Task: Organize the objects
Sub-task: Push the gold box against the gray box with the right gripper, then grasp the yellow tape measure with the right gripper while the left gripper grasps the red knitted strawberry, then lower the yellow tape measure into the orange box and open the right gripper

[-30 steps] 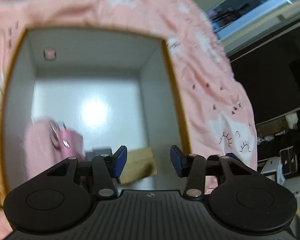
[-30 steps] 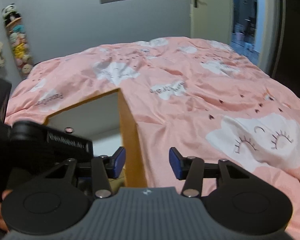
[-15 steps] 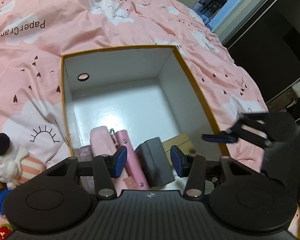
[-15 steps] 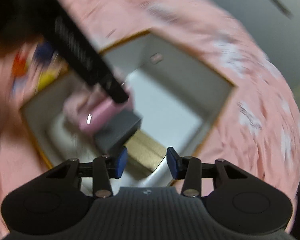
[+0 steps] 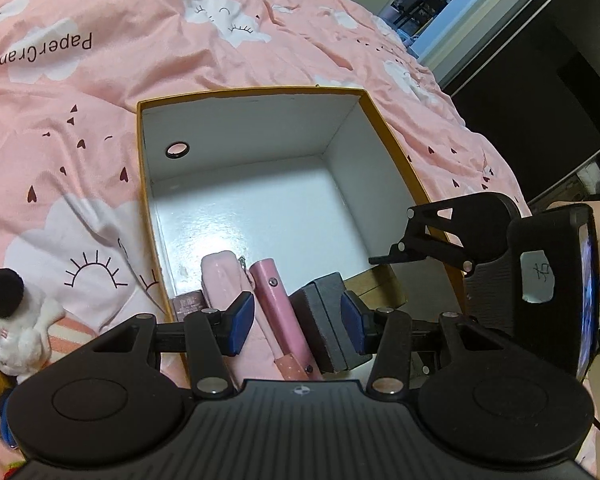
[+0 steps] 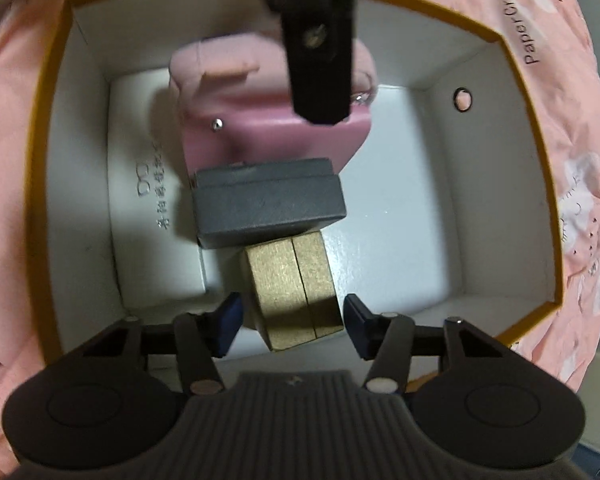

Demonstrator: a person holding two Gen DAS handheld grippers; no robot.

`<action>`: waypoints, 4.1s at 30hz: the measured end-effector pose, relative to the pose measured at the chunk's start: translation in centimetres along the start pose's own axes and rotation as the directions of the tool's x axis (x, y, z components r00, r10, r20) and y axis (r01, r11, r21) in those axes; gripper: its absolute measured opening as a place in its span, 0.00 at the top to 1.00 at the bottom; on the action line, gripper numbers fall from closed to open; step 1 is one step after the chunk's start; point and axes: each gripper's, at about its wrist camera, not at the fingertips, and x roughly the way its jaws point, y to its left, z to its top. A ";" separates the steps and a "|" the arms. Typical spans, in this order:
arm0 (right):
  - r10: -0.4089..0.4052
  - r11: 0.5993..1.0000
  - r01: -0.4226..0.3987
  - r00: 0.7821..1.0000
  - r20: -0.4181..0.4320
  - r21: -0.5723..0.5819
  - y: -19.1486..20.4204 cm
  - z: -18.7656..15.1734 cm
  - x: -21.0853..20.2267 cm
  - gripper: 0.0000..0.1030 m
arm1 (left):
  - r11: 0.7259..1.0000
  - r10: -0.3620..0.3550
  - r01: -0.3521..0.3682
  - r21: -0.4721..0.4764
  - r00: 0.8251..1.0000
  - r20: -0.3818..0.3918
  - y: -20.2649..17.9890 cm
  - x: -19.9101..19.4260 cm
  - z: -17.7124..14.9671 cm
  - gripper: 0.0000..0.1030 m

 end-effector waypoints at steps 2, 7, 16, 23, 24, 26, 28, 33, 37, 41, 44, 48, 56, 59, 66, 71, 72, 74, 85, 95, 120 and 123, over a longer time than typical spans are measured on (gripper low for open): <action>0.076 0.996 -0.075 0.997 0.020 -0.047 -0.4 -0.4 -0.2 0.50 | 1.000 -0.003 0.003 -0.004 1.000 -0.001 0.1 0.0 0.1 0.48; 0.245 0.967 -0.245 0.969 -0.001 -0.071 -2.9 -0.6 -1.4 0.50 | 0.999 -0.025 0.025 -0.021 1.000 -0.010 0.2 0.2 0.3 0.48; 0.484 0.873 -0.487 0.870 -0.088 -0.017 -6.0 0.5 1.4 0.50 | 0.999 -0.038 0.037 -0.035 0.999 -0.016 0.4 0.1 0.7 0.48; 0.493 0.870 -0.493 0.867 -0.073 0.025 -8.4 0.3 1.6 0.46 | 0.997 -0.041 0.040 -0.061 0.999 -0.014 1.2 0.3 1.1 0.48; 0.487 0.874 -0.486 0.871 -0.072 0.027 -8.6 0.3 1.5 0.47 | 0.997 -0.040 0.039 -0.065 0.999 -0.014 1.3 0.4 1.2 0.48; 0.486 0.874 -0.486 0.870 -0.077 0.025 -8.8 0.3 1.7 0.57 | 0.997 -0.041 0.040 -0.073 0.999 -0.015 1.5 0.6 1.3 0.48; 0.484 0.875 -0.483 0.872 -0.079 0.026 -8.6 0.4 2.1 0.61 | 0.996 -0.042 0.040 -0.079 0.999 -0.016 1.6 0.6 1.3 0.48; 0.501 0.866 -0.499 0.863 -0.063 0.037 -8.3 0.5 2.6 0.53 | 0.995 -0.036 0.034 -0.089 0.999 -0.014 1.9 0.4 1.4 0.48; 0.514 0.857 -0.516 0.854 -0.077 -0.007 -7.4 0.3 2.2 0.54 | 0.995 -0.038 0.037 -0.097 0.999 -0.012 2.1 0.2 1.5 0.48; 0.556 0.830 -0.558 0.828 -0.080 -0.009 -6.3 0.1 1.9 0.54 | 0.995 -0.036 0.035 -0.097 0.999 -0.014 2.1 0.0 1.3 0.48; 0.566 0.824 -0.567 0.822 -0.065 0.013 -5.8 -0.2 1.8 0.54 | 0.998 -0.007 0.006 -0.070 1.000 -0.009 1.8 -0.2 1.0 0.48; 0.554 0.832 -0.551 0.832 -0.039 0.057 -5.9 -0.4 1.3 0.54 | 0.999 0.013 -0.012 -0.032 1.000 0.002 1.2 -0.9 0.4 0.48; 0.456 0.866 -0.473 0.881 0.127 0.166 -6.6 -1.0 -3.1 0.54 | 0.995 0.061 -0.068 0.077 0.995 0.082 -1.3 -3.9 -2.2 0.48; 0.411 0.845 -0.470 0.876 0.254 0.256 -6.8 -0.7 -5.7 0.54 | 0.994 0.068 -0.076 0.077 0.993 0.101 -1.0 -5.3 -3.2 0.48; 0.167 0.730 -0.434 0.862 0.479 0.528 -6.0 3.2 -11.7 0.45 | 0.992 0.127 -0.125 -0.025 0.969 0.213 3.1 -11.2 -4.5 0.48; 0.023 0.644 -0.462 0.809 0.587 0.610 -3.5 6.6 -13.2 0.42 | 0.967 0.240 -0.204 -0.156 0.934 0.266 7.2 -13.9 -5.7 0.48; 0.003 0.625 -0.467 0.803 0.597 0.625 -3.2 7.8 -12.4 0.34 | 0.960 0.256 -0.213 -0.182 0.930 0.263 7.9 -14.1 -6.0 0.48; -0.008 0.601 -0.478 0.798 0.602 0.641 -2.3 9.7 -12.3 0.31 | 0.952 0.272 -0.224 -0.209 0.931 0.242 8.9 -13.9 -6.7 0.48; 0.149 0.595 -0.428 0.890 0.430 0.680 0.0 20.2 -4.0 0.39 | 0.896 0.347 -0.339 -0.286 0.938 -0.023 14.2 -9.5 -9.3 0.49; 0.296 0.663 -0.437 0.899 0.324 0.608 -1.2 22.8 0.1 0.39 | 0.903 0.417 -0.429 -0.029 0.890 -0.185 13.3 -6.2 -11.2 0.46; 0.301 0.720 -0.415 0.909 0.288 0.556 0.3 21.9 -0.4 0.48 | 0.914 0.396 -0.406 -0.021 0.901 -0.177 13.0 -7.5 -13.3 0.56; 0.254 0.696 -0.414 0.906 0.338 0.586 0.0 19.5 -2.4 0.48 | 0.939 0.319 -0.333 -0.082 0.936 -0.150 13.1 -8.8 -13.1 0.56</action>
